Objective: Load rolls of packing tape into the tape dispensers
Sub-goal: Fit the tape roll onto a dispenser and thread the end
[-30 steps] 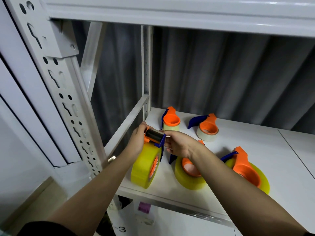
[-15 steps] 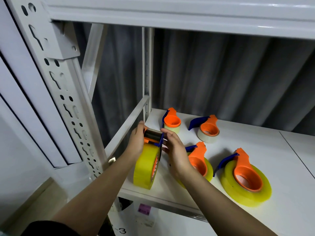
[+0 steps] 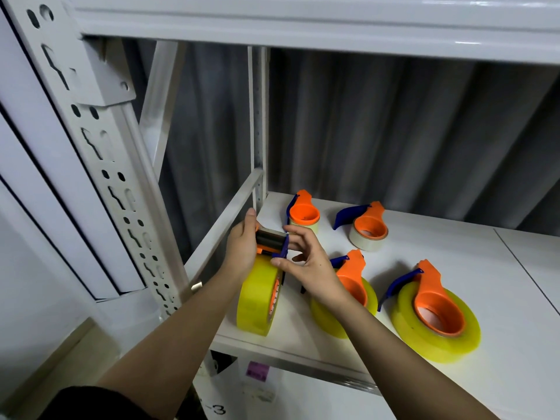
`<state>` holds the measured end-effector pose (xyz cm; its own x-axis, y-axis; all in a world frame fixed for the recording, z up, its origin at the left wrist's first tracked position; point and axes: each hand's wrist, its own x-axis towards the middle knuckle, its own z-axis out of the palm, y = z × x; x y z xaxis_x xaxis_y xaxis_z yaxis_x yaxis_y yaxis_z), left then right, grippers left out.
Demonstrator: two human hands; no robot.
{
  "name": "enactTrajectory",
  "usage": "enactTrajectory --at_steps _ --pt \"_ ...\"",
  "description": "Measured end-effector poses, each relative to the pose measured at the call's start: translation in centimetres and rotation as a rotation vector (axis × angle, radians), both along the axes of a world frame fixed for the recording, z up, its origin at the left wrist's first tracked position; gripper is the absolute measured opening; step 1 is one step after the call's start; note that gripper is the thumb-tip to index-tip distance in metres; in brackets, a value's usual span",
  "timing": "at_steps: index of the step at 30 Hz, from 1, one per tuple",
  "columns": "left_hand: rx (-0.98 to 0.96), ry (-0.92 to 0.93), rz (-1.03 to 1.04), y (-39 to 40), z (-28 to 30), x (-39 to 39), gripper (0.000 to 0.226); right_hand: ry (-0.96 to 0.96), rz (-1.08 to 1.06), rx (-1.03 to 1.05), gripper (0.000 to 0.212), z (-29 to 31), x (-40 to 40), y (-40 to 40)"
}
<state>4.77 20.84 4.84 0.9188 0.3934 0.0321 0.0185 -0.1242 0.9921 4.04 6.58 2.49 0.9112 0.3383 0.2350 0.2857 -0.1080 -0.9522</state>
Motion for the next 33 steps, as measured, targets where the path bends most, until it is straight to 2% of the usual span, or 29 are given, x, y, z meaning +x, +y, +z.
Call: enactTrajectory --at_steps 8,16,21,24,29,33 --pt "-0.027 -0.014 0.003 0.1 -0.3 -0.3 0.053 0.127 0.0 0.098 0.061 -0.5 0.5 0.0" --pt "-0.121 -0.016 -0.006 0.0 -0.1 -0.5 0.048 0.174 -0.001 0.055 0.066 -0.5 0.9 0.3" --pt "-0.052 -0.037 0.04 0.0 -0.4 -0.8 0.056 0.162 -0.003 0.012 0.06 -0.2 0.9 0.4" --pt "0.032 -0.027 -0.011 0.3 -0.6 -1.4 0.048 0.146 0.0 -0.011 0.054 -0.3 1.2 0.4" --pt "0.094 0.121 -0.02 1.2 -1.0 -4.8 0.039 0.128 0.018 -0.054 0.055 0.4 1.4 -0.1" --pt "-0.084 0.348 -0.278 1.7 -1.2 -7.4 0.026 0.233 0.061 -0.055 0.064 1.2 2.2 -0.5"
